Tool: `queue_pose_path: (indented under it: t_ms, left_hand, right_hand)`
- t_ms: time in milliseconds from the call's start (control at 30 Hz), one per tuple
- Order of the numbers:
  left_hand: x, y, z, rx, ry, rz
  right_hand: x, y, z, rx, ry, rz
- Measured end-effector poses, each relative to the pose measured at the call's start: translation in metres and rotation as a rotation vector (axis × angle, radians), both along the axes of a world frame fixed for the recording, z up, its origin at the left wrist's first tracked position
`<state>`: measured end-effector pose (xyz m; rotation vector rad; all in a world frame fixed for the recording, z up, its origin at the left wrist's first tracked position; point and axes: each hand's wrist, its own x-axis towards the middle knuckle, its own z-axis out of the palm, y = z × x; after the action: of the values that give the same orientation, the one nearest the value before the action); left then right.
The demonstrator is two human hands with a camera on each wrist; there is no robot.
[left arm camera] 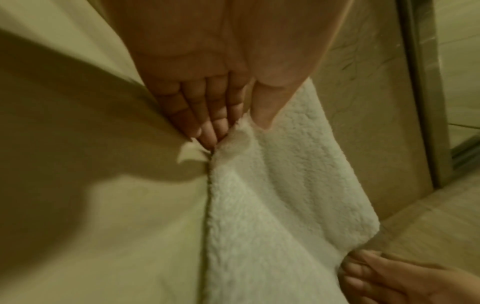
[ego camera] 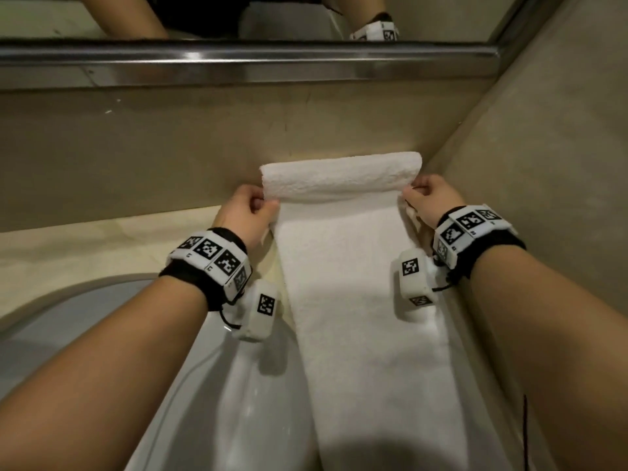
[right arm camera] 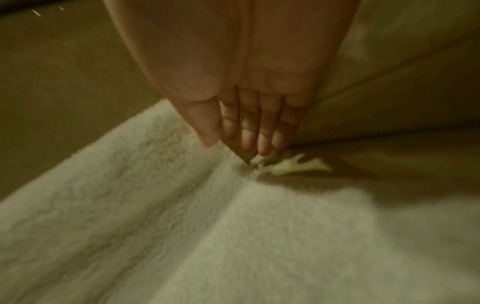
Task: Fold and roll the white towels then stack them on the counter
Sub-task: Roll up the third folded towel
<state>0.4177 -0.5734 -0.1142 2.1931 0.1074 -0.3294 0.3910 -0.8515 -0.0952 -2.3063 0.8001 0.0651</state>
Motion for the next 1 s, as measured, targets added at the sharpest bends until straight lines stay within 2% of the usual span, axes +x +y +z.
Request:
queue_pose_path:
  t_ms: [100,200,300,433,600,667,733,833,933,1000]
  left_hand:
    - [-0.02,0.009,0.004,-0.057,-0.02,0.021]
    - [-0.063,0.014,0.018,-0.038,-0.013,-0.075]
    - [-0.123,0.014,0.03,0.05,-0.047,-0.295]
    - [-0.218,0.009,0.043,0.192,-0.119,-0.612]
    - [-0.337,-0.007,0.039,0.316,-0.138,-0.938]
    - [-0.369,-0.013,0.033,0.325,-0.13,-1.049]
    - [-0.398,-0.019,0.024,0.421,-0.174,-1.133]
    - [-0.43,-0.018,0.018,0.664,-0.345,-1.199]
    - [-0.449,-0.016,0.013,0.723,-0.597,-1.115]
    - [-0.455,-0.017,0.011,0.747,-0.634,-1.082]
  right_hand:
    - [-0.022,-0.003,0.011,0.015,-0.015,-0.003]
    - [-0.06,-0.001,0.028,0.02,-0.037,0.082]
    - [-0.115,0.006,0.044,0.034,-0.104,0.206]
    - [-0.215,0.018,0.053,-0.045,-0.203,0.362]
    - [-0.348,0.034,0.033,-0.046,-0.14,0.534]
    - [-0.385,0.038,0.024,-0.037,-0.113,0.554]
    - [-0.417,0.04,0.01,-0.052,-0.061,0.566]
    - [-0.453,0.041,-0.008,-0.07,0.019,0.65]
    - [-0.475,0.042,-0.016,-0.131,0.017,0.739]
    - [-0.481,0.044,-0.019,-0.18,-0.018,0.794]
